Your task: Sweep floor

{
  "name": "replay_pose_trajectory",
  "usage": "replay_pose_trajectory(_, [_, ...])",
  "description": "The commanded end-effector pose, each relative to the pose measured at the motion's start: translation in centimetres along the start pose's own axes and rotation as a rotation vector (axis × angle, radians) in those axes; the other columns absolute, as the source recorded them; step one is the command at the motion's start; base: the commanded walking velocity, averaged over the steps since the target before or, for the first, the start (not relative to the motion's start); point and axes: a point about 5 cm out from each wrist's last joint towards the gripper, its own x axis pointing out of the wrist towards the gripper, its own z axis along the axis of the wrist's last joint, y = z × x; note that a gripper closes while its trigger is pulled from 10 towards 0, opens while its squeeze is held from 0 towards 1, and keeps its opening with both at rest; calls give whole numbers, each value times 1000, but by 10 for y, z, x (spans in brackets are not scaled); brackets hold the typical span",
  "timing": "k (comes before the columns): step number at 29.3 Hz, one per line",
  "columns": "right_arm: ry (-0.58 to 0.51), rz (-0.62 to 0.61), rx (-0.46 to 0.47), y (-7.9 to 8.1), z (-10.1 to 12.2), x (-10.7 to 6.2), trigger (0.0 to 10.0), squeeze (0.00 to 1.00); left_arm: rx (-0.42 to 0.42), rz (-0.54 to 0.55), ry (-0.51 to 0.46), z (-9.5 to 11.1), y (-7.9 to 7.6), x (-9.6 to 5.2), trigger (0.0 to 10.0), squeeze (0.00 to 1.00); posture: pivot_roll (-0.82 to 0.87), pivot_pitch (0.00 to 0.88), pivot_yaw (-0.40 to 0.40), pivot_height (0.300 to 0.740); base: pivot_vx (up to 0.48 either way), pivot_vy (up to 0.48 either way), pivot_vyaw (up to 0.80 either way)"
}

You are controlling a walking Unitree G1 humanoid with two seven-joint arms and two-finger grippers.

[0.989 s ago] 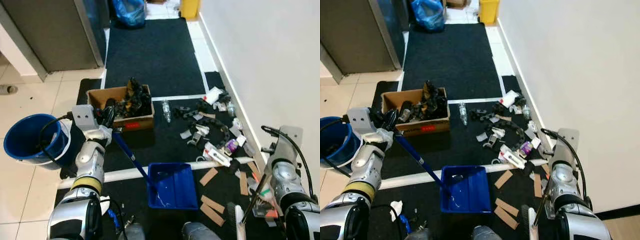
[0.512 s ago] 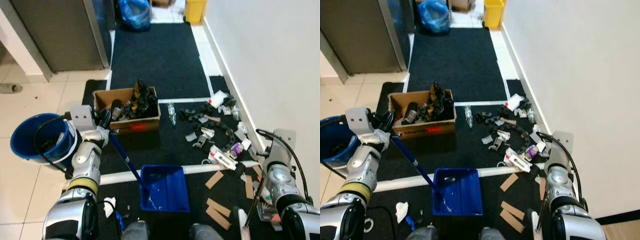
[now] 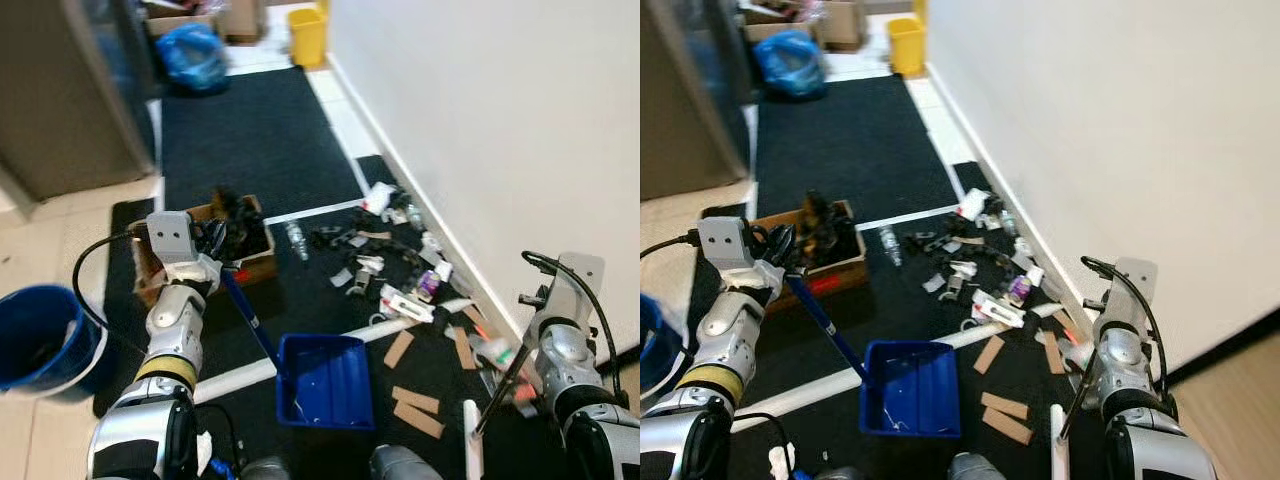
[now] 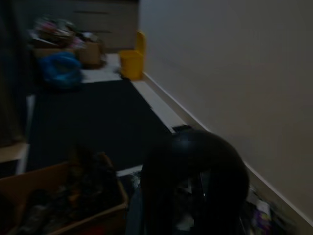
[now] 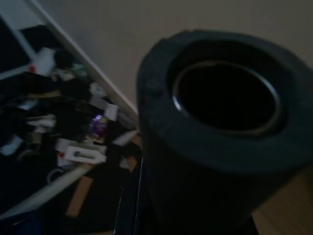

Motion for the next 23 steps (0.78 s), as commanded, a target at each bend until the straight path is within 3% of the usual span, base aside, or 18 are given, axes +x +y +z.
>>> replay_pose_trajectory(1, [113,-21,-17,-6,-25,-8,10000,0,27,13,28,-4,7,-5,10000,0,145,14,-10,740,0,0,-800])
replay_pose_trajectory(10, [125,-50,-2,-15,-29,-9,10000,0,44,19,30,-2,10,-6,10000,0,145,14,-10,740,0,0,-800])
replay_pose_trajectory(23, [123,-52,6,-17,-28,-8,10000,0,53,6,39,-2,8,-3,10000,0,135,7,-10,740,0,0,-62])
